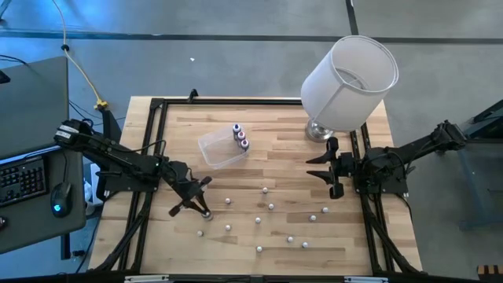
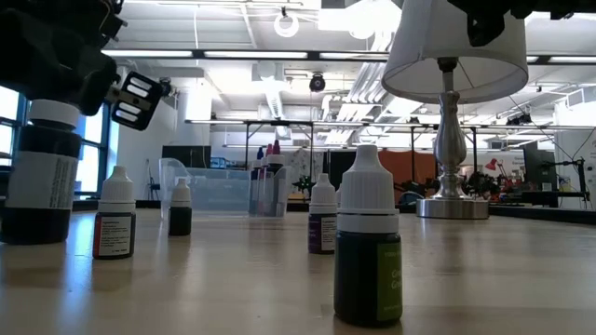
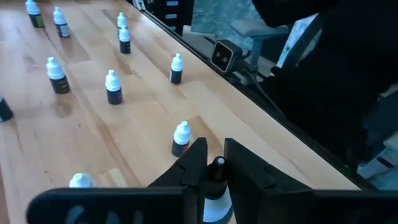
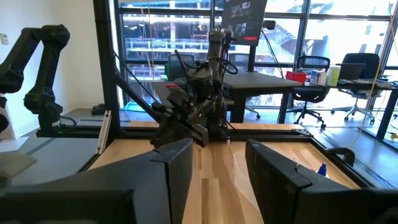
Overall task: Pick & Place food coloring
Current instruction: Put the big black food coloring bottle into the transparent bin
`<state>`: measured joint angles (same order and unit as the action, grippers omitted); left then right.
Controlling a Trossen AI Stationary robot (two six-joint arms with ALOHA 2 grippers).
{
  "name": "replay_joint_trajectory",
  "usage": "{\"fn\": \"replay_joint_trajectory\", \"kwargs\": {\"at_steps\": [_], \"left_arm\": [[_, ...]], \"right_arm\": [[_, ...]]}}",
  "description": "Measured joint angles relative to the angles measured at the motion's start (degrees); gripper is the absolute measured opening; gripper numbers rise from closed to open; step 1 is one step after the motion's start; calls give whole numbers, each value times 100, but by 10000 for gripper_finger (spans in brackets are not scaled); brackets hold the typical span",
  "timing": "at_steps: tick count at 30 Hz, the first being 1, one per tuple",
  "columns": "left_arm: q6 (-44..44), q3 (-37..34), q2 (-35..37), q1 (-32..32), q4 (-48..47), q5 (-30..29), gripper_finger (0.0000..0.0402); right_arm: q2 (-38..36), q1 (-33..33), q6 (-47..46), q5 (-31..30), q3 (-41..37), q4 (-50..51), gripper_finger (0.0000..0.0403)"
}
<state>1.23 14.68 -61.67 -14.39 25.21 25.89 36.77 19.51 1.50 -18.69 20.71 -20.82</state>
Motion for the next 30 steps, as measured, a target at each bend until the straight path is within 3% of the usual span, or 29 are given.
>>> {"fn": "replay_joint_trajectory", "kwargs": {"at_steps": [6, 12, 16, 20, 23, 30], "left_arm": [[-9, -20, -13, 2, -77, -85, 91], [3, -20, -11, 2, -136, -110, 100], [138, -20, -11, 2, -140, -115, 93], [271, -15, -8, 9, -119, -260, 53], [357, -13, -6, 9, -7, -616, 27], [597, 511, 26, 15, 219, -1945, 30]], "right_arm": [[0, 2, 0, 2, 0, 0, 142], [0, 2, -7, 2, 0, 2, 142], [0, 2, -12, 2, 0, 2, 142], [0, 2, -11, 2, 0, 2, 142], [0, 2, -12, 2, 0, 2, 142], [0, 2, -13, -44, 0, 0, 142]]}}
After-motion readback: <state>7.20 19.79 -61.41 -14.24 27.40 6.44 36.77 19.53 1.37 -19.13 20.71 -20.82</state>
